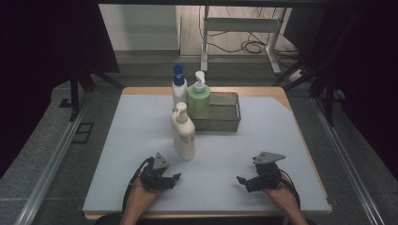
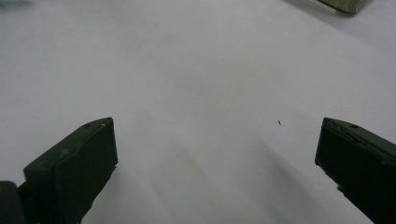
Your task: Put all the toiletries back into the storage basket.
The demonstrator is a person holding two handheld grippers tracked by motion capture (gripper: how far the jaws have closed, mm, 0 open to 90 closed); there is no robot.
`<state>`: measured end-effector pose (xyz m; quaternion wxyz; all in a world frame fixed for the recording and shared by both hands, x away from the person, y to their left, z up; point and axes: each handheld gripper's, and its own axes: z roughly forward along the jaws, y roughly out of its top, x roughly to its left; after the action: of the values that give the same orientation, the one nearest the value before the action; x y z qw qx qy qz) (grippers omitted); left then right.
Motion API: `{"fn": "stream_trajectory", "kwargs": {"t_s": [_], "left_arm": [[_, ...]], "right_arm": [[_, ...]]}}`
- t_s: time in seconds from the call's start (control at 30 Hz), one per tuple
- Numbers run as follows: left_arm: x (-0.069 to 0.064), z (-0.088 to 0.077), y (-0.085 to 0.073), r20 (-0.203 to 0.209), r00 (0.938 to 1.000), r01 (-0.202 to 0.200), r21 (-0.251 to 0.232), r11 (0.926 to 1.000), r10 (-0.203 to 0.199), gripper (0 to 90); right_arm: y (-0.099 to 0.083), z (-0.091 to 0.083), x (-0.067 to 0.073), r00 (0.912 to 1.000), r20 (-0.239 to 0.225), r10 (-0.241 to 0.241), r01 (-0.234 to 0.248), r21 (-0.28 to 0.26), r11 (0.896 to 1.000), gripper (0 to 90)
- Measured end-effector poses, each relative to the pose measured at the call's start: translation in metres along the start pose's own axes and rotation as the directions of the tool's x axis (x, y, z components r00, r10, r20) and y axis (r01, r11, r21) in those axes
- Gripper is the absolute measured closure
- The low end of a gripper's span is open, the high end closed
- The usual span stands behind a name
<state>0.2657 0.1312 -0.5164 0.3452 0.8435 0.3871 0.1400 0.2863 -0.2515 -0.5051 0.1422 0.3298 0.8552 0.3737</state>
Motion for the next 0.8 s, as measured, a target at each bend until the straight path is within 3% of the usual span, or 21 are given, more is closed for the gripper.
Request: {"fn": "stream_trajectory", "kwargs": {"t_s": [0.4, 0.8], "left_arm": [[-0.001, 0.001, -0.007, -0.033, 0.9981, 0.052, 0.007, 0.9987, -0.051, 13.5], [-0.005, 0.002, -0.009, -0.055, 0.9977, 0.039, -0.002, 0.9992, -0.039, 12.4]], "right_arm": [[0.020, -0.001, 0.008, 0.9998, -0.019, -0.009, 0.009, -0.036, 0.999, 0.0], [0.040, 0.000, 0.012, 0.9942, -0.105, 0.023, -0.034, -0.111, 0.993, 0.0]]}}
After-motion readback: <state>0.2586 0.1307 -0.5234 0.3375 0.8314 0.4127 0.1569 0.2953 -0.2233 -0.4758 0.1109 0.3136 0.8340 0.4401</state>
